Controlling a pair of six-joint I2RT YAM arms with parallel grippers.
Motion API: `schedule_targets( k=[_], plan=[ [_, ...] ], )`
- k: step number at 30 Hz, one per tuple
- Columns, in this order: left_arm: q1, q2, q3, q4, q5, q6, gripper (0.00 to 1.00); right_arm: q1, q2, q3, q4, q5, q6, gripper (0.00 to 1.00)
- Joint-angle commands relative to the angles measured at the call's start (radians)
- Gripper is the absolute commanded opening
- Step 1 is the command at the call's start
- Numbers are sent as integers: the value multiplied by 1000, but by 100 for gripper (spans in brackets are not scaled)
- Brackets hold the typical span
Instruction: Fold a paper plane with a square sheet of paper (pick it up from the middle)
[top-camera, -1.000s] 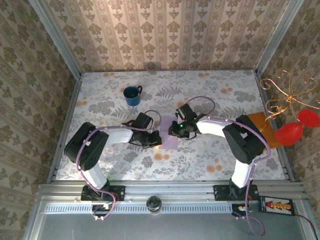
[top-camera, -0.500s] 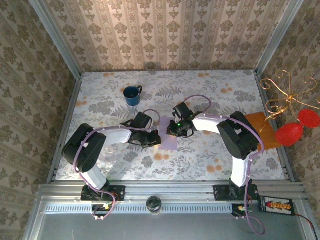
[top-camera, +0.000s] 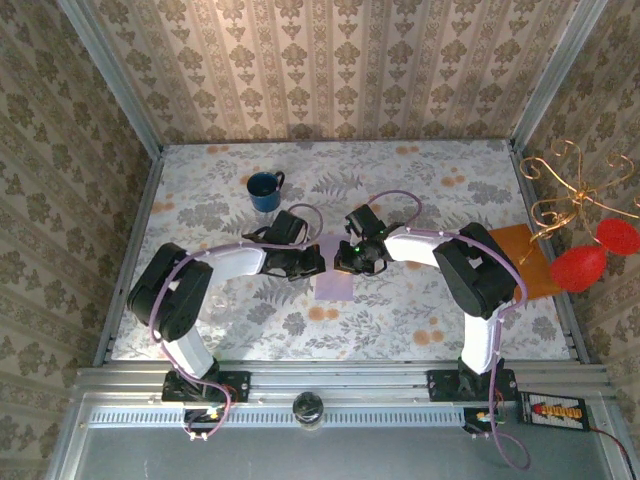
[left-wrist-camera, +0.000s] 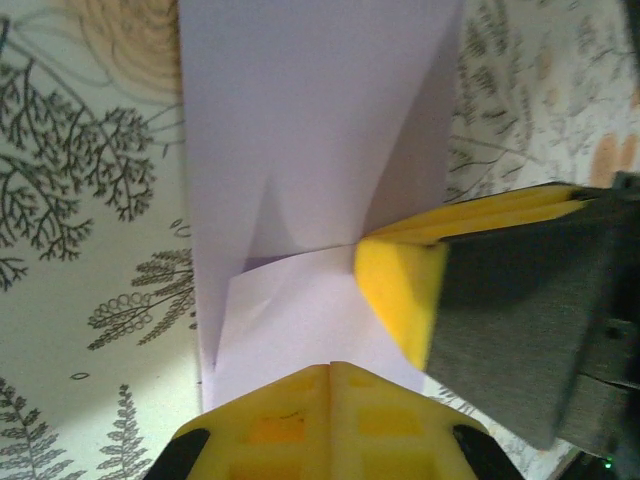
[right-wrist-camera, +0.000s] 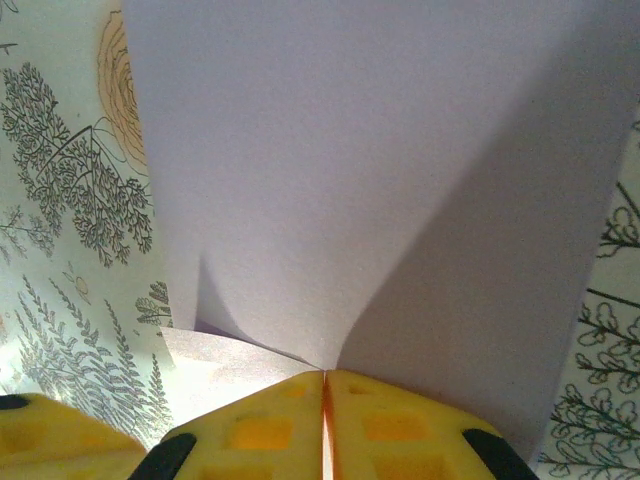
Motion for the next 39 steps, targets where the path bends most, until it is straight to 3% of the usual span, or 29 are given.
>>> schedule_targets(
  k=[1,9,18,39],
  plan=[
    [-7,29,25,-46,-9,26,0,11,41,9,-63,10,15,10],
    [-6,62,36,-105,-76,19,0,10,9,0,-21,-7,8,10],
    [-8,76,5,-187,-153,-5,0,44,-161,-101,83,45,-16,11],
    [-12,54,-4,-205,-174,2,0,89,-3,-100,117,29,26,8]
  ],
)
